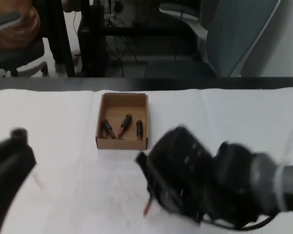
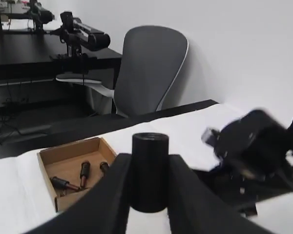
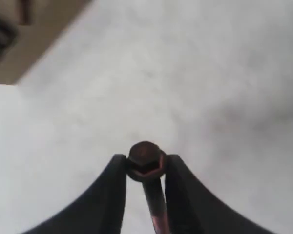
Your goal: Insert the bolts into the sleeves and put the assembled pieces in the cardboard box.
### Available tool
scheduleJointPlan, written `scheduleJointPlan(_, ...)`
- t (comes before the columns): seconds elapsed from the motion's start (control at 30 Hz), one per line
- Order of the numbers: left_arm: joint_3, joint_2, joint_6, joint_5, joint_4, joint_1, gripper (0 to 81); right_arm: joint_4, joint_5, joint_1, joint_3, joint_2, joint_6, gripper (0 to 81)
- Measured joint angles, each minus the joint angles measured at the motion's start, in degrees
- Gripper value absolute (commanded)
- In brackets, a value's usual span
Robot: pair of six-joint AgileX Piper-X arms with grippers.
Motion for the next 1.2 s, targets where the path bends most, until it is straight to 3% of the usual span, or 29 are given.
scheduleJointPlan(0.07, 2.4, 0.1, 0.0, 1.2, -0.6, 0.0, 1.8, -2.2, 1.3, -1.0, 0.0, -4.7, -12.2, 0.6)
scheduleJointPlan(0.27, 11.9, 0.4, 0.1, 7.2, -9.0, 0.0, 1.8, -4.6, 2.7, -1.7, -0.3, -18.1, -38.1, 0.6)
scheduleJointPlan(0.43, 20.3, 3.6, -0.5, 8.6, -24.5, -0.2, 1.8, -7.2, -0.9, -0.4, -0.3, -23.6, -49.1, 0.6)
scheduleJointPlan(0.7, 24.5, 14.3, -1.7, 8.6, -36.9, -3.7, 1.8, -11.6, -3.4, 5.4, 1.0, -24.0, -53.6, 0.6)
scheduleJointPlan(0.8, 24.9, 22.6, -2.0, 6.7, -44.8, -7.0, 1.8, -14.5, -4.1, 7.4, 2.7, -23.1, -53.8, 0.6)
scheduleJointPlan(1.03, 24.8, 40.7, -3.0, 1.6, -65.7, -12.4, 1.8, -17.8, -6.3, 8.3, 3.2, -20.3, -53.8, 0.6)
scheduleJointPlan(1.2, 24.7, 49.6, -3.3, -1.0, -76.2, -13.7, 1.8, -18.1, -7.2, 8.3, 3.2, -20.0, -53.8, 0.6)
